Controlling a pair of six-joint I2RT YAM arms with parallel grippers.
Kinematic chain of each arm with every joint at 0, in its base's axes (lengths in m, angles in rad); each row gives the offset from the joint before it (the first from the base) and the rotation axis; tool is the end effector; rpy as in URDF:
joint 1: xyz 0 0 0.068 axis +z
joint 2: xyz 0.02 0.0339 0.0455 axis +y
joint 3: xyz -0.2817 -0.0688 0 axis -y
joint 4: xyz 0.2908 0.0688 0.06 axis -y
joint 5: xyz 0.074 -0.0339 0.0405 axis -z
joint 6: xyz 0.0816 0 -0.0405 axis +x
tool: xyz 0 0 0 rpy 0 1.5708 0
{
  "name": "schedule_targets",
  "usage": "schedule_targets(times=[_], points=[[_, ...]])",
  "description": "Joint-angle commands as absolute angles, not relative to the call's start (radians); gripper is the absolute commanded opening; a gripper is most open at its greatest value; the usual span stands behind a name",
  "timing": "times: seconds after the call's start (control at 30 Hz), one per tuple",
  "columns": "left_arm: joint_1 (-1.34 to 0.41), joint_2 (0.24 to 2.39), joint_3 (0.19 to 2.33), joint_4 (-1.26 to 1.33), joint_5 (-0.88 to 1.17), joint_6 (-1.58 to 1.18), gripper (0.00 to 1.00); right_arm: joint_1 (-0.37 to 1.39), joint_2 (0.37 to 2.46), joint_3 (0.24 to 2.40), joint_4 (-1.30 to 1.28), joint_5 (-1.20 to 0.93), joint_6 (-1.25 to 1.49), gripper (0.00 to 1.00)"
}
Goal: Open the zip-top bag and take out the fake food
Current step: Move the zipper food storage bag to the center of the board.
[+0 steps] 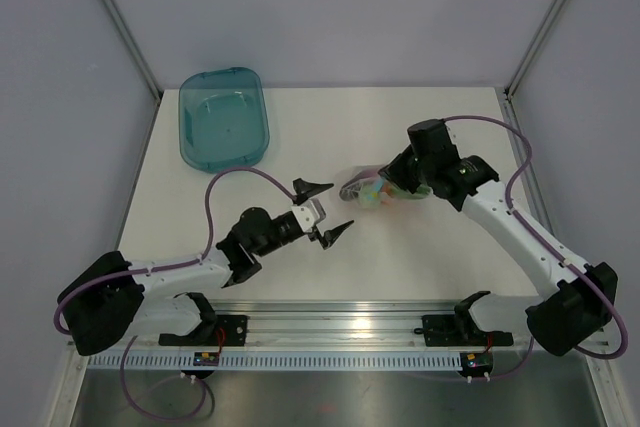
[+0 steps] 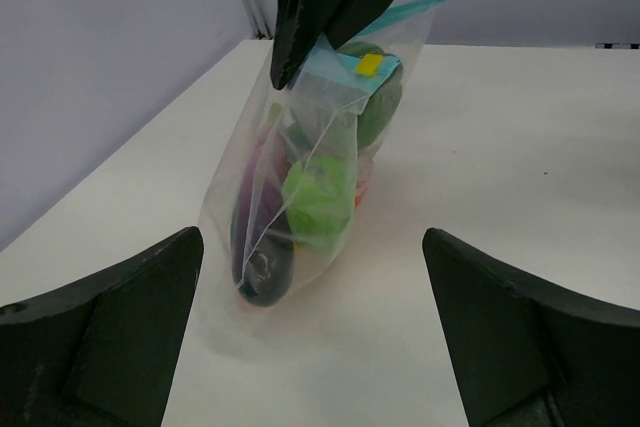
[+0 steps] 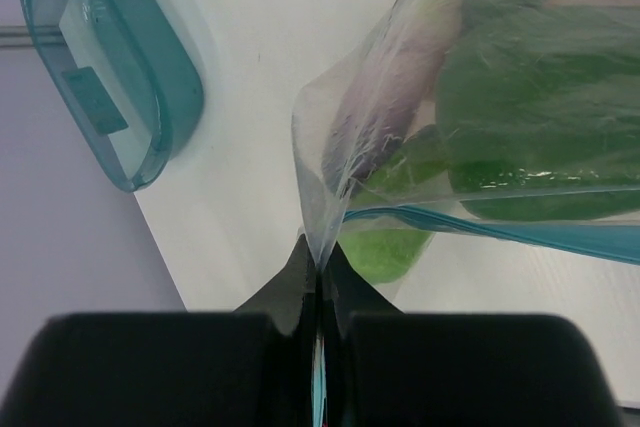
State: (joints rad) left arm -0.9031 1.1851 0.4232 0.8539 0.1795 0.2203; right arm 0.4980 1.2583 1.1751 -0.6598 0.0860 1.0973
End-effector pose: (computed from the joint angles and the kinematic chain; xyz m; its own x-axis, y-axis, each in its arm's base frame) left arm 0.1864 -0.2599 0.2314 0.2484 0.0322 -0.9681 0.8489 0.4740 0.2336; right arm 0.3043 0.1575 0.3121 -0.6451 0.6585 -0.3875 0.3373 0.7005 0.6289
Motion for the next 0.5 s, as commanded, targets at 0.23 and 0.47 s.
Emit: schedule_targets(times=[0.23,0.47], points=[[-0.957,1.197,0.457,0.916,0.104,0.354,0.93,0.609,1.307,1.244,-0.637,0.124,1.13,0.0],[-0.969,1.198,0.457,0.911,0.109,0.368,0.88,0.655,1.353,1.256,-0.629,0.146,1.138,0.0]])
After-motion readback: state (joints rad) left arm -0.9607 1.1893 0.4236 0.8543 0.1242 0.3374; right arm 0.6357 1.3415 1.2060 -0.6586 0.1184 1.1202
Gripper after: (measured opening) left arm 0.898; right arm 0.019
